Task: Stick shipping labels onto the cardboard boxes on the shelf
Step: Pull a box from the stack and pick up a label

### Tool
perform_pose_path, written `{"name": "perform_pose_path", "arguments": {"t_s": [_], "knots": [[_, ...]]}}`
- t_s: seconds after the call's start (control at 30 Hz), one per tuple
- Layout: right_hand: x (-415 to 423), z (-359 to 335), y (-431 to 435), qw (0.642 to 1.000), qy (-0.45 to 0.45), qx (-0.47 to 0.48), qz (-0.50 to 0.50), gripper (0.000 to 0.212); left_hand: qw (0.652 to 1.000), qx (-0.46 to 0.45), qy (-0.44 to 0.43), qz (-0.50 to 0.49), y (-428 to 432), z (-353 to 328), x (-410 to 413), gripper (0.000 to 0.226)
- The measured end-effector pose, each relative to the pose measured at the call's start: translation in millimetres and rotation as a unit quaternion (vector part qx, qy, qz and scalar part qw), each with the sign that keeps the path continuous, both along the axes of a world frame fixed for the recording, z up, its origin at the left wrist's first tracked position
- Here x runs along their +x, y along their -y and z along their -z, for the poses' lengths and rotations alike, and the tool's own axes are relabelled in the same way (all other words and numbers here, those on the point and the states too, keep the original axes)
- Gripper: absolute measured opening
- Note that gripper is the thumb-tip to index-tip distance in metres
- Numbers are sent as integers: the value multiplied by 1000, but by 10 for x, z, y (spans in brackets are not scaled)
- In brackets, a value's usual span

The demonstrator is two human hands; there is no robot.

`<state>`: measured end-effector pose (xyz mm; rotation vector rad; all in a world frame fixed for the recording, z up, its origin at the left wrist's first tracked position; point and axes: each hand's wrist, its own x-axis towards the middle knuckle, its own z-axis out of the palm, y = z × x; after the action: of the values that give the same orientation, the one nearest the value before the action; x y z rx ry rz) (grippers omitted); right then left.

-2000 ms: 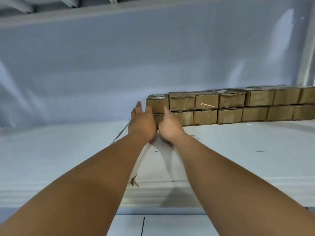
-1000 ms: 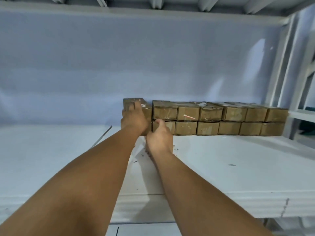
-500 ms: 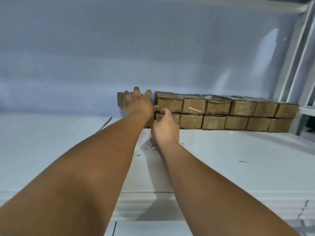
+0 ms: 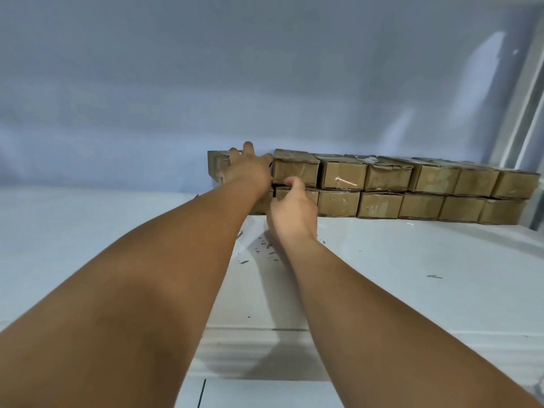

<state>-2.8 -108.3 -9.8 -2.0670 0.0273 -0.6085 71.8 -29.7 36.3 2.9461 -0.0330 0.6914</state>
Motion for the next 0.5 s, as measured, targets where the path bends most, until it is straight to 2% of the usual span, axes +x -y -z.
{"name": "perform_pose_path", "arguments": {"t_s": [0.1,0.23,0.3,0.5], "knots": [[11,2,-2,1000,-1,2,-1,46,1000,5,-20,7,-7,-23,-3,36],[16,1,-5,1000,-5,4,-3,47,993,109,-50,8,-32,22,-33,39],[23,5,-2,1000,-5,5,-1,48,990,130,-53,12,-52,31,-23,41],[58,28,8,1000,-1,8,-1,48,992,128,10,9,-65,100,-136,37]]}}
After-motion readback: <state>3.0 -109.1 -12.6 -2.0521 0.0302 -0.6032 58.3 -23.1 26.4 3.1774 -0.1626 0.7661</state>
